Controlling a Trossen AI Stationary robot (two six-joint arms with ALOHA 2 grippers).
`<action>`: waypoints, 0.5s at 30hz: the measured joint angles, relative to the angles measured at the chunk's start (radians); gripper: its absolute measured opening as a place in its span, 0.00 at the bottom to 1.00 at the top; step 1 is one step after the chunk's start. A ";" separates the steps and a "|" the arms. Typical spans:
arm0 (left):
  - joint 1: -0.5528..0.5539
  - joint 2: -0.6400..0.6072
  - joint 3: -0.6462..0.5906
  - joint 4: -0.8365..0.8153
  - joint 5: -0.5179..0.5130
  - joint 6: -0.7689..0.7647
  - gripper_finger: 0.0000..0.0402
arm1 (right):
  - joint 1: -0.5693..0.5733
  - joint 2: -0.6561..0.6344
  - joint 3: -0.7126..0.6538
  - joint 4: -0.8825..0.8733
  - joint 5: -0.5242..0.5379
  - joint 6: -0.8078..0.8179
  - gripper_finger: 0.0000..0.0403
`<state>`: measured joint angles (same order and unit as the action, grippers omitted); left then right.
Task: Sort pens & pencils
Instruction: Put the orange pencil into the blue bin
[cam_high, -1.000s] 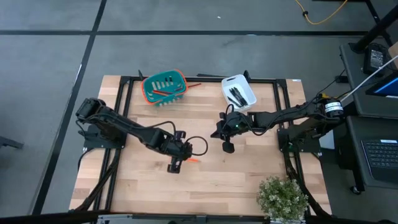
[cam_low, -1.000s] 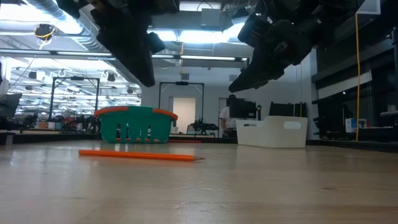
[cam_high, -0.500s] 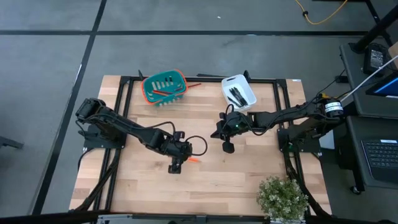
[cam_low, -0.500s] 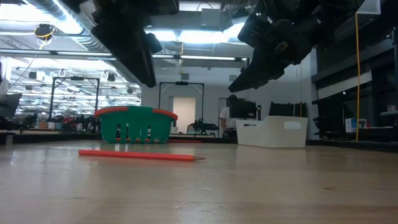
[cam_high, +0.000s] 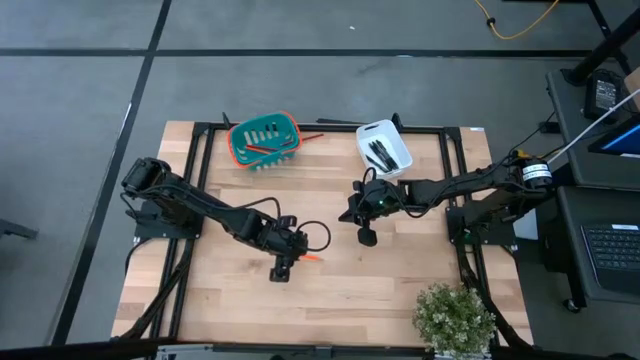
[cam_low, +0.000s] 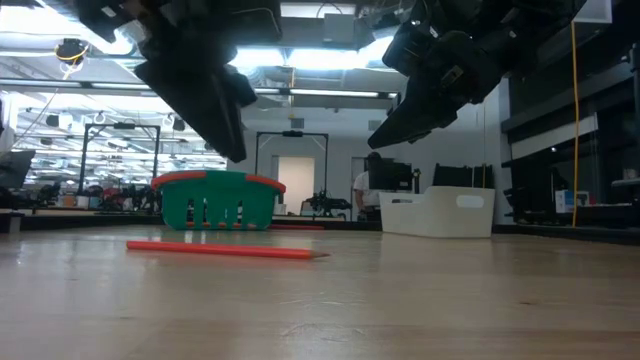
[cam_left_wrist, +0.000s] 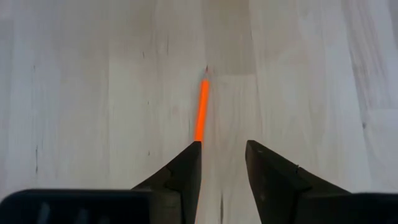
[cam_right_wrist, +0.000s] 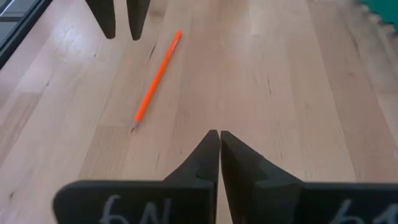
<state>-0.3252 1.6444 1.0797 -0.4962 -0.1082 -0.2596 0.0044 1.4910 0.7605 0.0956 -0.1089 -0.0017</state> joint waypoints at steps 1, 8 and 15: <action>0.000 0.000 -0.005 0.017 0.000 0.003 0.30 | 0.000 0.000 0.000 0.000 0.000 0.000 0.04; 0.027 0.078 -0.016 0.041 0.000 0.034 0.29 | 0.000 0.000 0.000 0.000 0.000 0.000 0.04; 0.055 0.130 -0.016 0.037 0.074 0.061 0.29 | 0.000 0.000 0.000 0.001 0.000 0.000 0.04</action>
<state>-0.2701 1.7739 1.0641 -0.4588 -0.0339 -0.1987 0.0043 1.4910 0.7605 0.0964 -0.1093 -0.0016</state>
